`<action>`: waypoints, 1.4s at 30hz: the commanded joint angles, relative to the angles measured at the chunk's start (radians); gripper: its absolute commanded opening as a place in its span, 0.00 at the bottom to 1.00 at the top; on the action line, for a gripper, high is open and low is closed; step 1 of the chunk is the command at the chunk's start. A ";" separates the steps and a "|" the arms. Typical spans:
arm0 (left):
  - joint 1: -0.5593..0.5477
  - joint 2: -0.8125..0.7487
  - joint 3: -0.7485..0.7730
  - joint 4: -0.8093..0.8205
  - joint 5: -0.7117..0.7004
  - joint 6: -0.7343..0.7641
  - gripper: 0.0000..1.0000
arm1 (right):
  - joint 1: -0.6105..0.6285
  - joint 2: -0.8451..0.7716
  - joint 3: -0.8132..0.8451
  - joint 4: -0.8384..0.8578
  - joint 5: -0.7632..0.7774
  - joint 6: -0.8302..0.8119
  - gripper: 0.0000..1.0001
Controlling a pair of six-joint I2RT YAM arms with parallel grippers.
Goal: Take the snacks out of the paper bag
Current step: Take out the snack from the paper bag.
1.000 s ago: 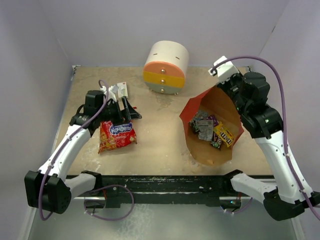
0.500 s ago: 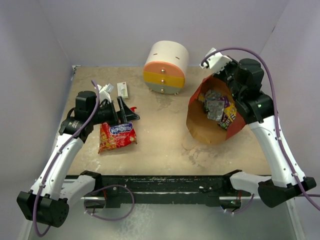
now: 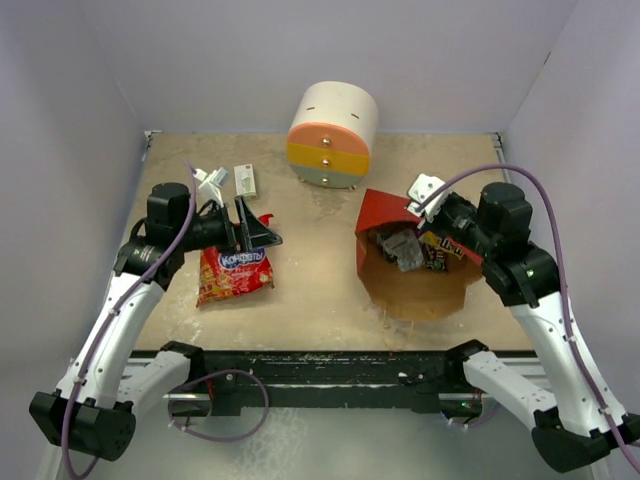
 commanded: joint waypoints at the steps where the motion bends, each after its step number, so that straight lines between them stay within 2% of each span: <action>1: -0.076 -0.061 0.016 0.122 0.001 -0.054 0.88 | 0.002 -0.027 -0.034 0.117 -0.093 0.242 0.00; 6: -0.330 -0.087 -0.043 0.268 -0.190 -0.137 0.87 | 0.002 0.011 -0.009 0.150 -0.106 0.428 0.00; 10: -0.547 -0.057 -0.034 0.349 -0.386 -0.114 0.87 | 0.002 0.054 0.009 0.103 -0.104 0.469 0.00; 15: -0.890 0.130 0.096 0.334 -0.706 0.086 0.89 | 0.001 0.061 0.027 0.087 -0.090 0.470 0.00; 18: -1.073 0.315 0.231 0.284 -0.900 0.250 0.84 | 0.002 0.065 0.042 0.090 -0.087 0.487 0.00; 20: -1.153 0.441 0.299 0.269 -1.011 0.341 0.80 | 0.002 0.069 0.052 0.090 -0.079 0.504 0.00; 23: -1.186 0.587 0.359 0.298 -1.100 0.404 0.66 | 0.002 0.070 0.062 0.097 -0.072 0.543 0.00; 25: -1.186 0.659 0.348 0.390 -1.123 0.449 0.56 | 0.002 0.067 0.062 0.107 -0.067 0.573 0.00; 27: -1.187 0.716 0.337 0.483 -1.125 0.498 0.50 | 0.002 0.065 0.061 0.119 -0.059 0.605 0.00; 30: -1.163 0.808 0.366 0.540 -1.138 0.487 0.46 | 0.002 0.070 0.070 0.115 -0.050 0.619 0.00; 33: -1.111 0.898 0.413 0.516 -1.161 0.437 0.29 | 0.001 0.078 0.087 0.087 -0.044 0.612 0.00; 37: -1.084 0.965 0.406 0.582 -1.176 0.440 0.28 | 0.002 0.082 0.097 0.068 -0.045 0.589 0.00; 42: -1.082 1.017 0.380 0.682 -1.215 0.433 0.38 | 0.002 0.093 0.110 0.062 -0.057 0.570 0.00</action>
